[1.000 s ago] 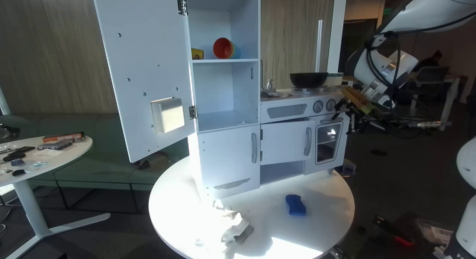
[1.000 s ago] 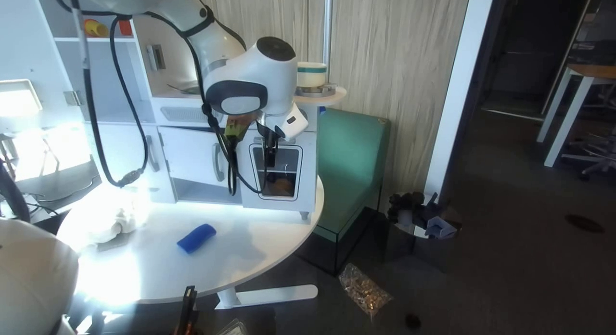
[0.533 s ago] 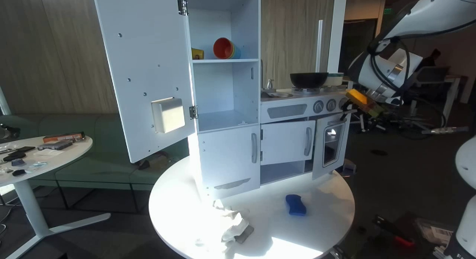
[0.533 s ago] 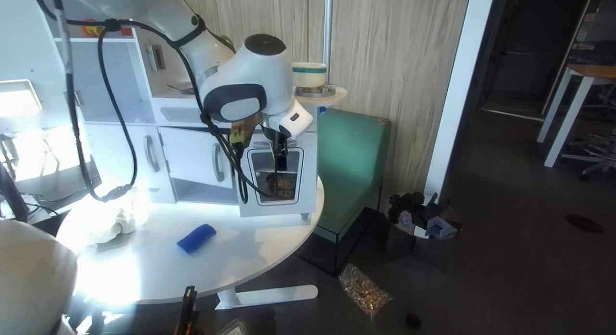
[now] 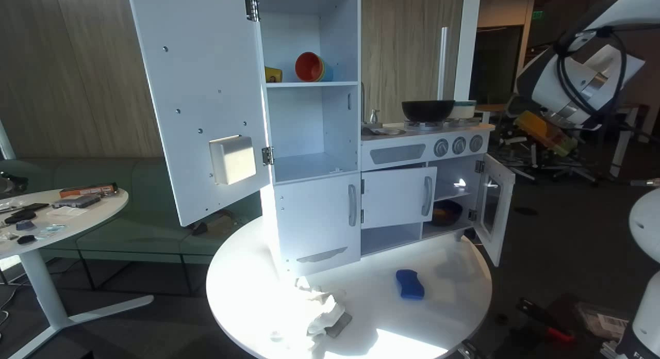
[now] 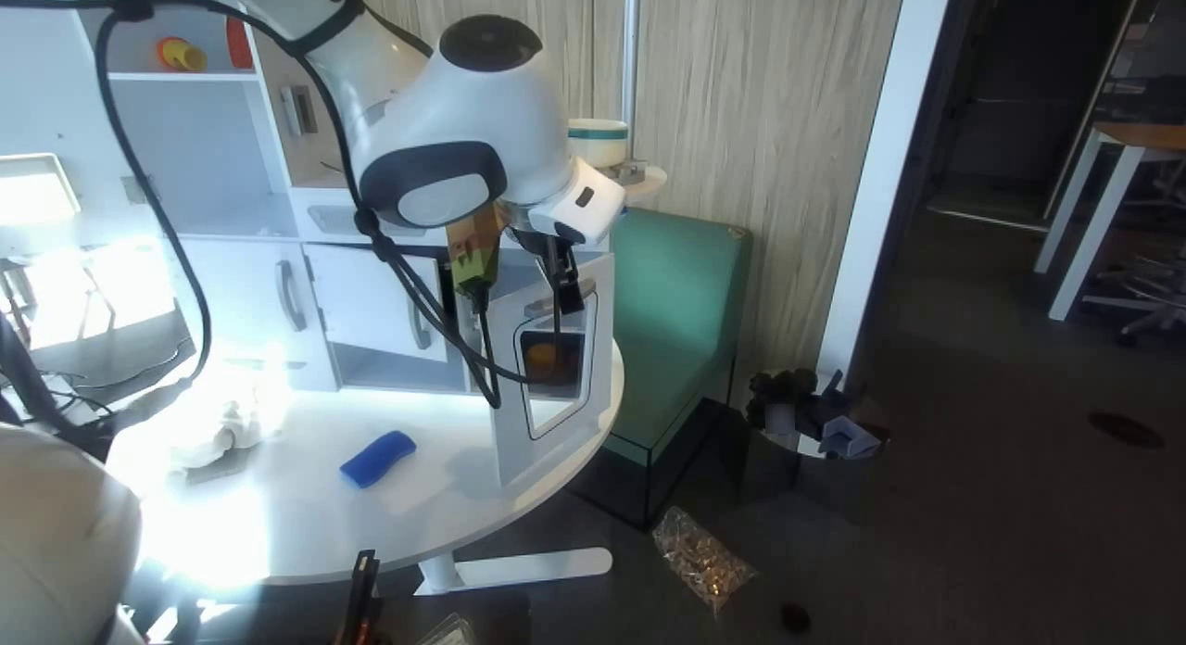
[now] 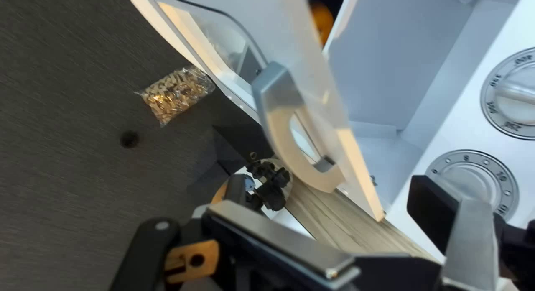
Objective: Open the bottom right cabinet door, remove the black bowl from the cabinet, put it on the sink and then close the bottom right cabinet door
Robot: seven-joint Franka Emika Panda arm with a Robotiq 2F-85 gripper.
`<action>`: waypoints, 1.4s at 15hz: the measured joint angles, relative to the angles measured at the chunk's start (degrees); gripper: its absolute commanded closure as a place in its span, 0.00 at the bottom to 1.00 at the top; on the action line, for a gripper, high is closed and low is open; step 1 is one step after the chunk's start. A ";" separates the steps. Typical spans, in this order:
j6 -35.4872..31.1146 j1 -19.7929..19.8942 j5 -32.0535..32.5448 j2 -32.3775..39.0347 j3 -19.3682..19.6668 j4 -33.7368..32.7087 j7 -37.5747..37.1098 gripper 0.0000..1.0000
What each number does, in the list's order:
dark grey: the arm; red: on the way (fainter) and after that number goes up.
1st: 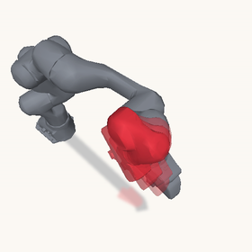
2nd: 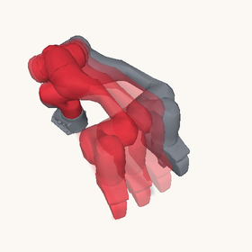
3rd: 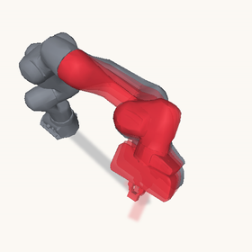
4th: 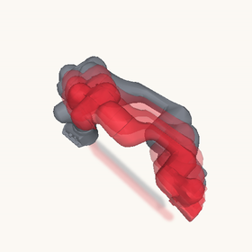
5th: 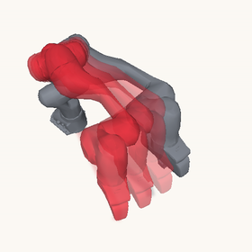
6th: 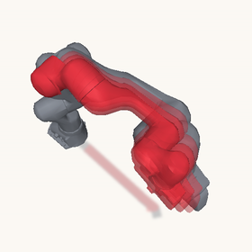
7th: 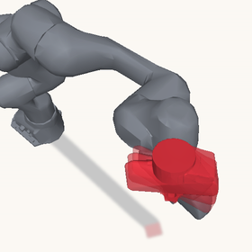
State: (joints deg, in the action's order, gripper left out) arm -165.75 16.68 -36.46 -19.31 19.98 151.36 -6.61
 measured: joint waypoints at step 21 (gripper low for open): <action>18.66 -18.48 7.77 -9.69 4.11 1.36 18.07 0.00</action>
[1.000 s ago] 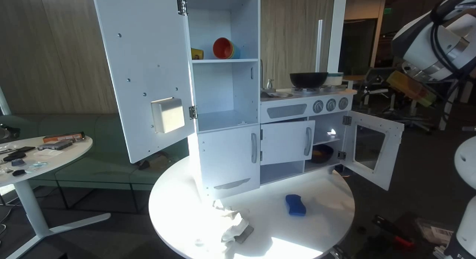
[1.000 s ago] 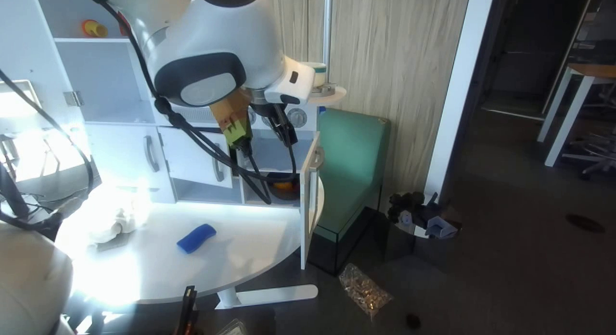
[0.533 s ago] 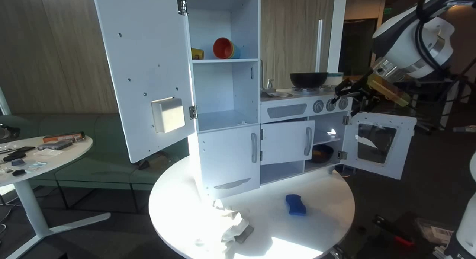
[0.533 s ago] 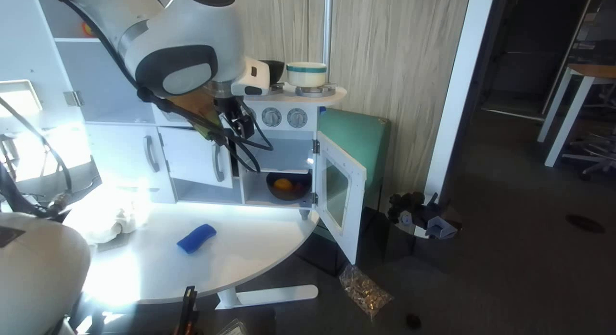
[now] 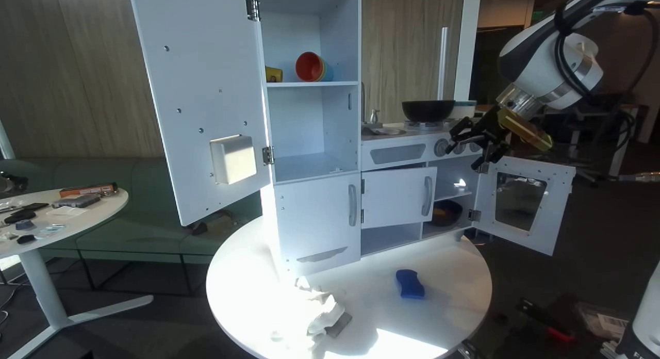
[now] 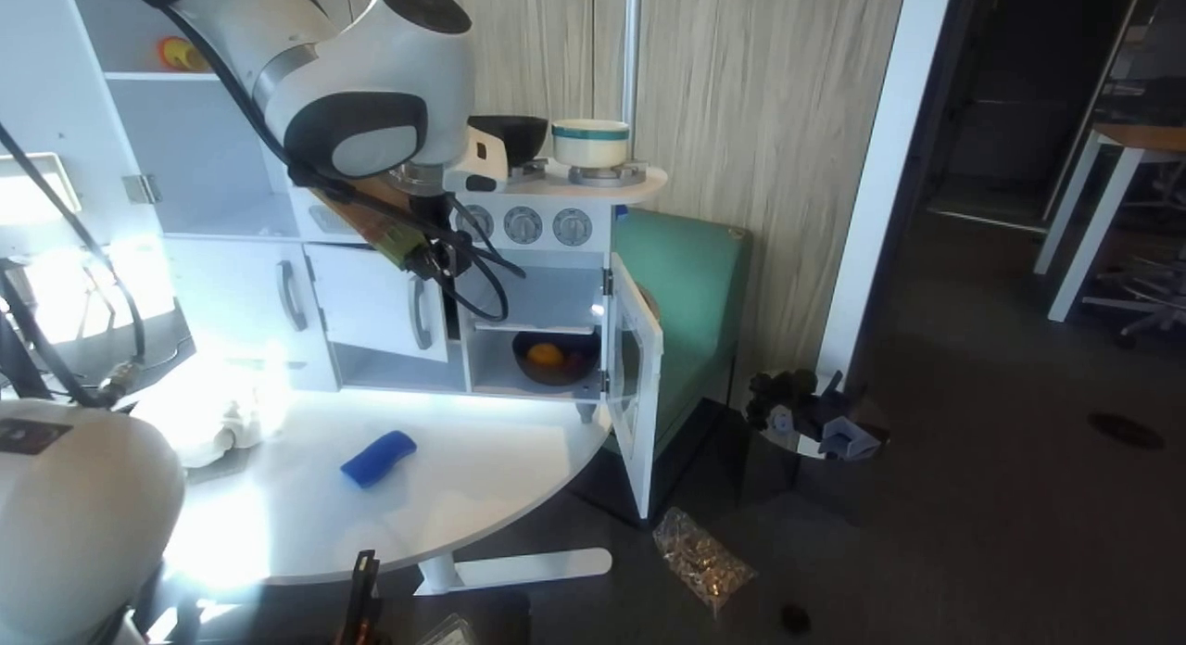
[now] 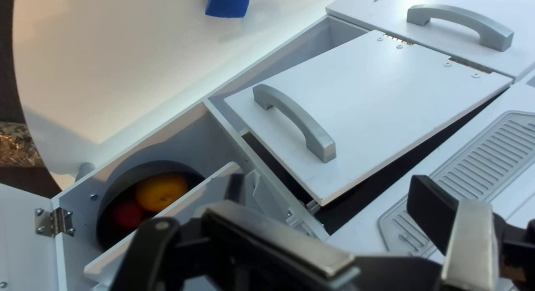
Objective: Open the bottom right cabinet door, remove the black bowl from the cabinet, put it on the sink and then close the bottom right cabinet door
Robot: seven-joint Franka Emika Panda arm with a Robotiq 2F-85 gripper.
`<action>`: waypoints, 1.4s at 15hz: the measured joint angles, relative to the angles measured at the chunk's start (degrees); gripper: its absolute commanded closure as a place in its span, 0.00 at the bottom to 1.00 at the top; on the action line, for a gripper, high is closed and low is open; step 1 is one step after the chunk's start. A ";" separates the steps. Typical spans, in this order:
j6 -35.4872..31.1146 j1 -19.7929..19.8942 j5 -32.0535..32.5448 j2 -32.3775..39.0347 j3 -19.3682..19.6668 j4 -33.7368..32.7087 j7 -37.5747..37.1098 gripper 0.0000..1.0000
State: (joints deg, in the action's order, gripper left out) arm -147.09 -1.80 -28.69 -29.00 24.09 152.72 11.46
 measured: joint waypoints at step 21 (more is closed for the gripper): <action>-1.49 -17.32 -48.09 25.79 9.52 -2.25 34.33 0.00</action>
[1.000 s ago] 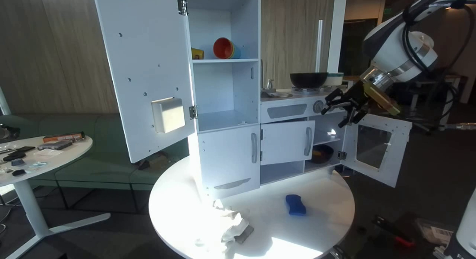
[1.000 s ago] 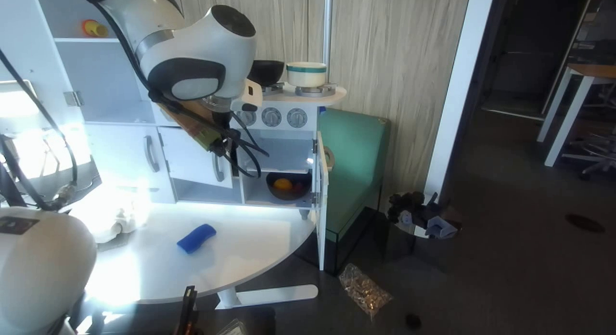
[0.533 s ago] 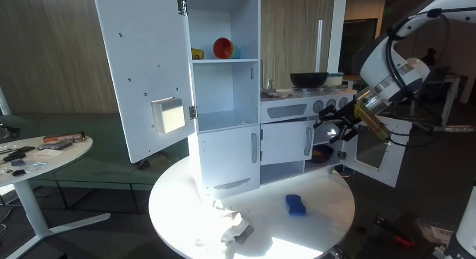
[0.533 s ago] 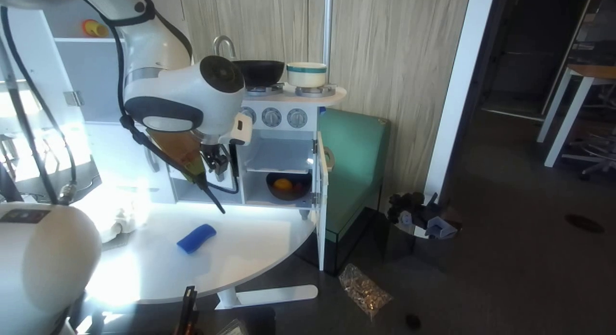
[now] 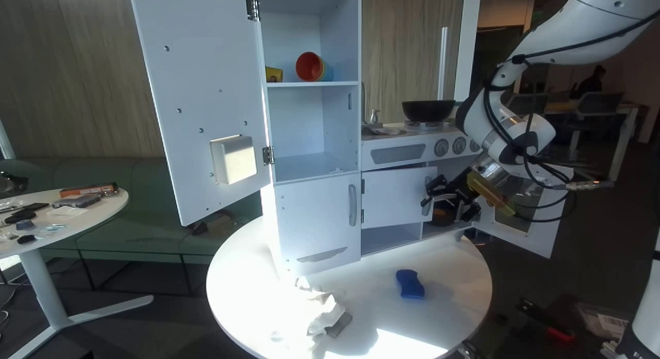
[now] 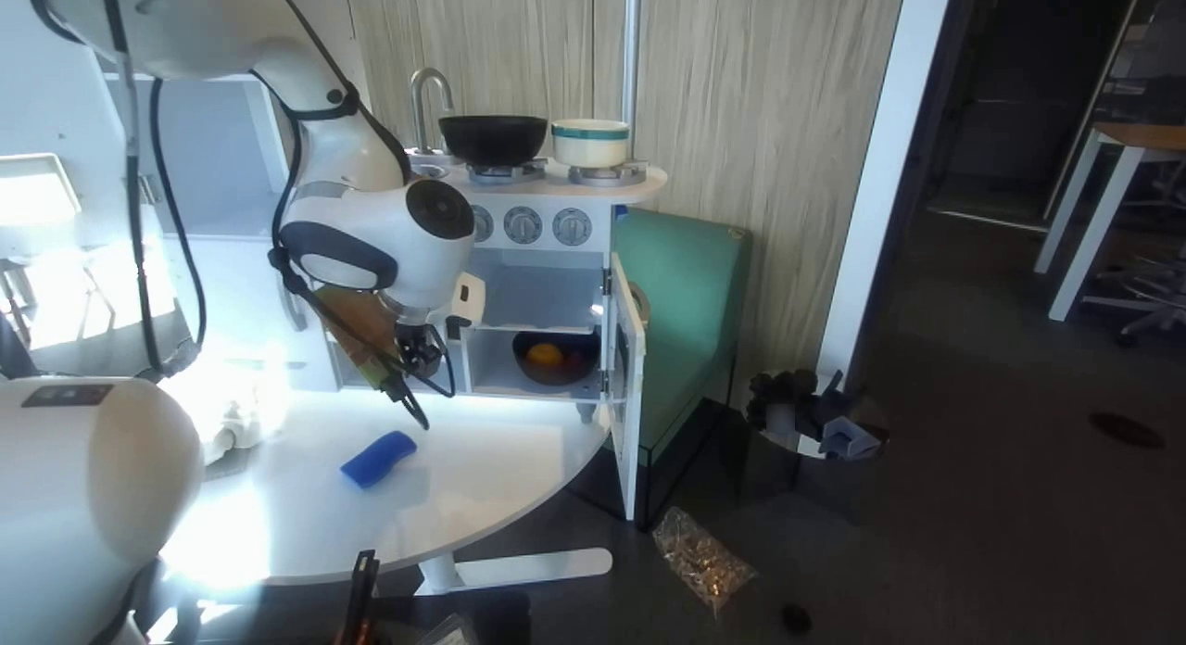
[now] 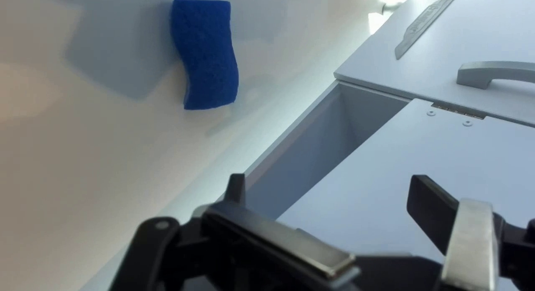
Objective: Open the bottom right cabinet door, remove the black bowl from the cabinet, put it on the sink and then close the bottom right cabinet door
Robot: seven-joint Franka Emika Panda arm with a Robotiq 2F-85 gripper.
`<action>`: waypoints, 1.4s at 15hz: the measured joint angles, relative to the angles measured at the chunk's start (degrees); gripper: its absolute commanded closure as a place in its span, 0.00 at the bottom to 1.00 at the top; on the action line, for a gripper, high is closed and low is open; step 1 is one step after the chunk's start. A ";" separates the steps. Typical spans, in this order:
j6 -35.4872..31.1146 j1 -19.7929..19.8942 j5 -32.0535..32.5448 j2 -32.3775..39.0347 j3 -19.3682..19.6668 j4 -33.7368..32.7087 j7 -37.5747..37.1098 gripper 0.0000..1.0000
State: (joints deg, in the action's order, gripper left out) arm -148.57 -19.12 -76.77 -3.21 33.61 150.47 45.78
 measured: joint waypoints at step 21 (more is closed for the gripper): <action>10.29 34.59 -3.60 26.44 -16.07 -21.46 -9.42 0.00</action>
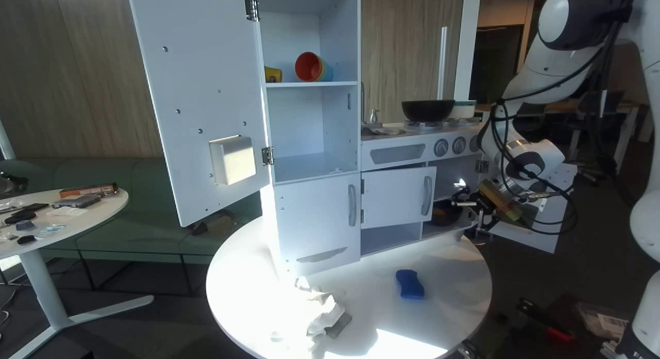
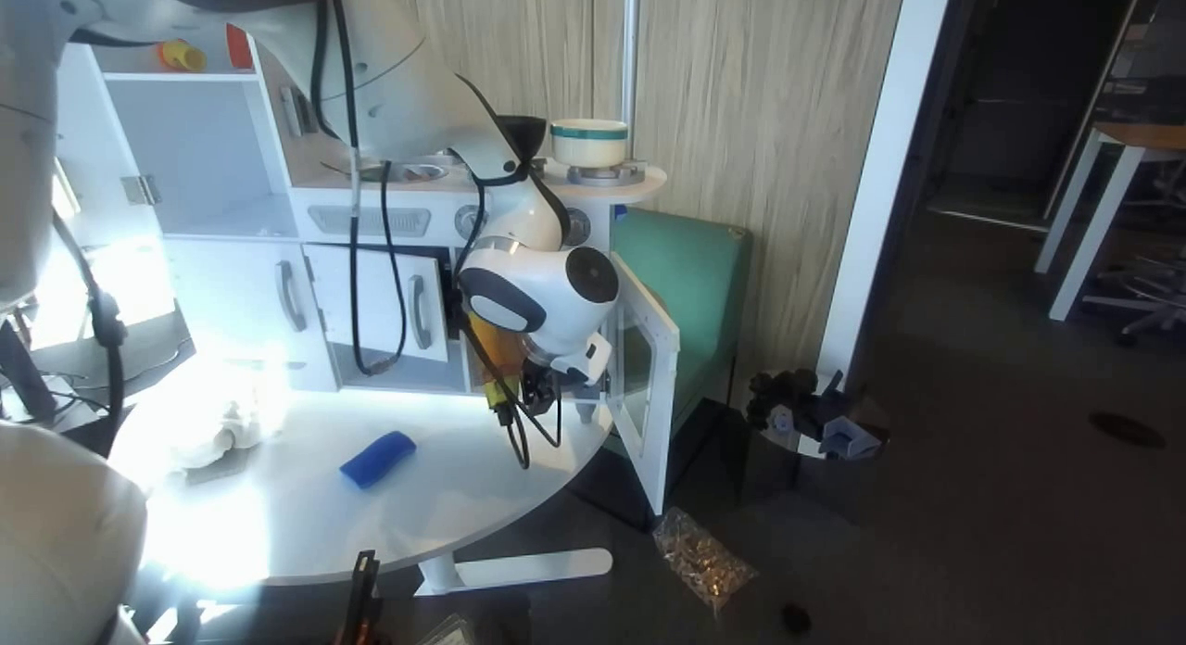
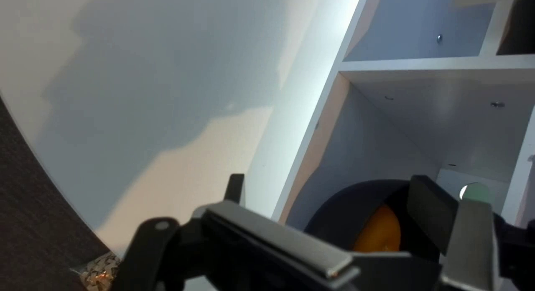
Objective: Open the bottom right cabinet door, remove the black bowl from the cabinet, put it on the sink and then close the bottom right cabinet door
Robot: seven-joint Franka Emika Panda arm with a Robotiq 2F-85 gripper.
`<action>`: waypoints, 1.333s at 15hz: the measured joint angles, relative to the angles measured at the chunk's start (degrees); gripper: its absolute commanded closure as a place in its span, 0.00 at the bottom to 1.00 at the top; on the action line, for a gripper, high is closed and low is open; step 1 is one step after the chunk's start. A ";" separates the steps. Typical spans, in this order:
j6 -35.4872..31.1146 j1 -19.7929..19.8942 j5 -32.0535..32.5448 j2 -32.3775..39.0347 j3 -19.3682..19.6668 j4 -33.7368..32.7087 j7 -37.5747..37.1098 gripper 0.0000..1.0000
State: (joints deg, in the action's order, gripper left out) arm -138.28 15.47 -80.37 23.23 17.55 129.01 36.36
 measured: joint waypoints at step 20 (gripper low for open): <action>-6.94 1.15 -17.07 10.58 -2.72 -9.86 -5.05 0.73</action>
State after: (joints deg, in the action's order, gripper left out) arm -145.22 16.62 -97.44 33.81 14.83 119.15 31.31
